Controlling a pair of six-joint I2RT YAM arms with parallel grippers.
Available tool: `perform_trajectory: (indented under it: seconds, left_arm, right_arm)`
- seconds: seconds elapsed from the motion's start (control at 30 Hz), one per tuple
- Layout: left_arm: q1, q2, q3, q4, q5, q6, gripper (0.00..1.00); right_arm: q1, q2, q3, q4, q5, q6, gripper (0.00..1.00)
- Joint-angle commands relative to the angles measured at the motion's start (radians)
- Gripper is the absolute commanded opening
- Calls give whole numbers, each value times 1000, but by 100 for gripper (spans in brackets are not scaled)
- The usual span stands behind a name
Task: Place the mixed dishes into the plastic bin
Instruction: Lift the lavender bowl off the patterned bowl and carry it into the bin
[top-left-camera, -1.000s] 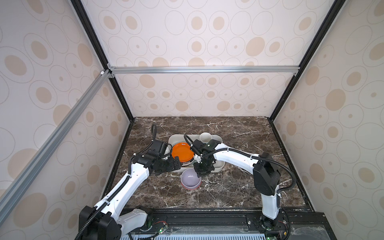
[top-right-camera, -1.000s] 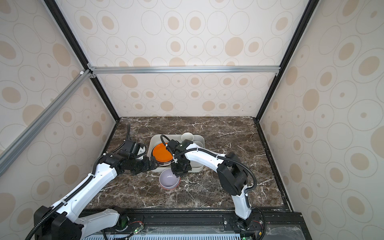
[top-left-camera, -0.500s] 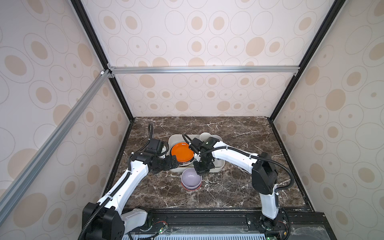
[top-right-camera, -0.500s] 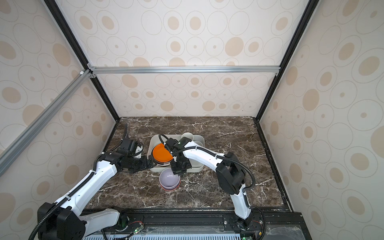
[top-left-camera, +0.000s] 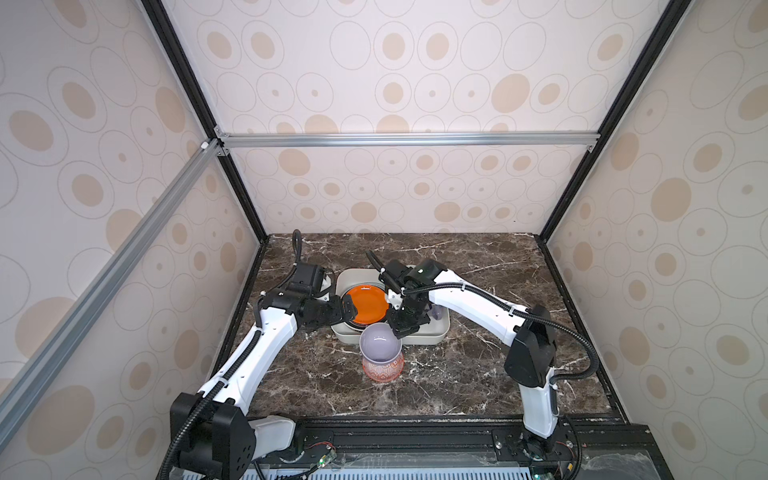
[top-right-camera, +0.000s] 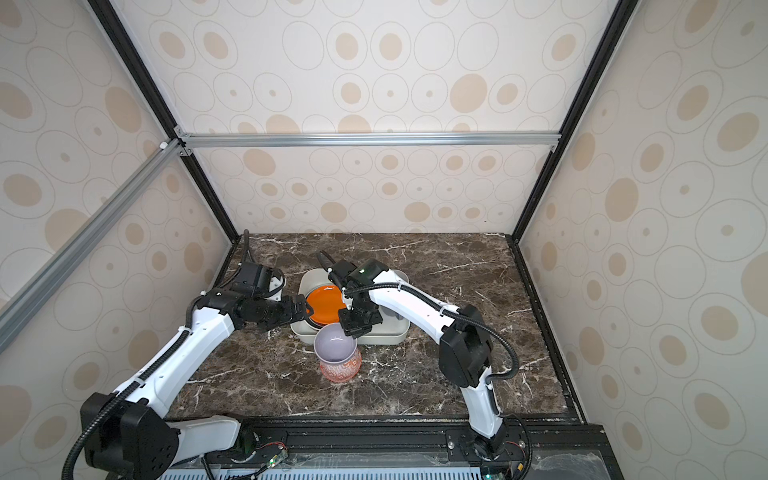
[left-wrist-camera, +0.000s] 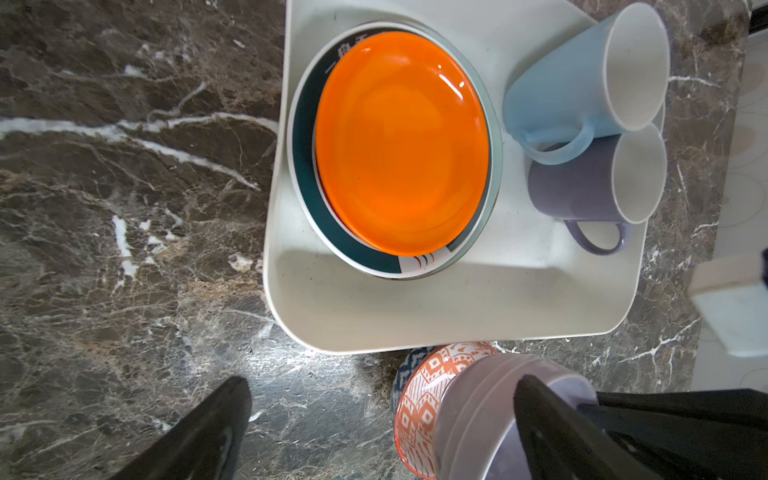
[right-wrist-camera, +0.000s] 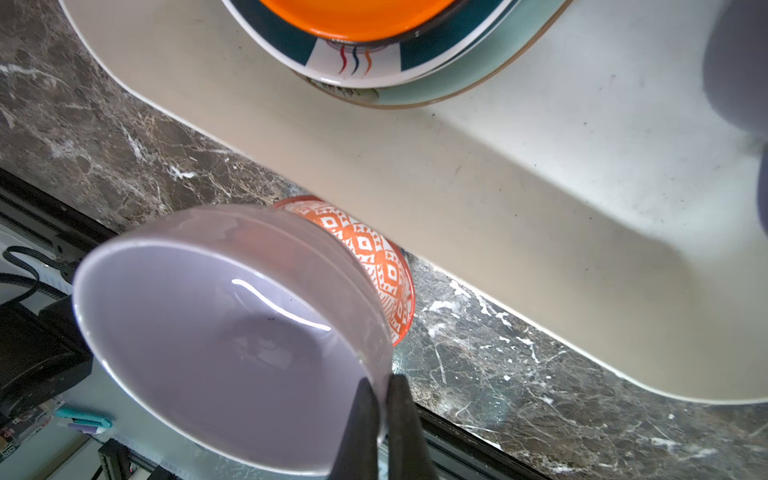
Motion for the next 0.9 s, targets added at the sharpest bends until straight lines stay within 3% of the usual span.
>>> perform_trajectory:
  seconds: [0.0, 0.5, 0.87]
  left_arm:
    - [12, 23, 68, -6, 0, 29, 99]
    - [21, 144, 194, 22, 8, 38, 99]
    - [22, 199, 205, 45, 24, 33, 99]
  right_arm:
    - [-48, -38, 45, -40, -24, -20, 0]
    - [-241, 13, 110, -74, 20, -102, 0]
    - [-260, 71, 95, -96, 76, -156, 0]
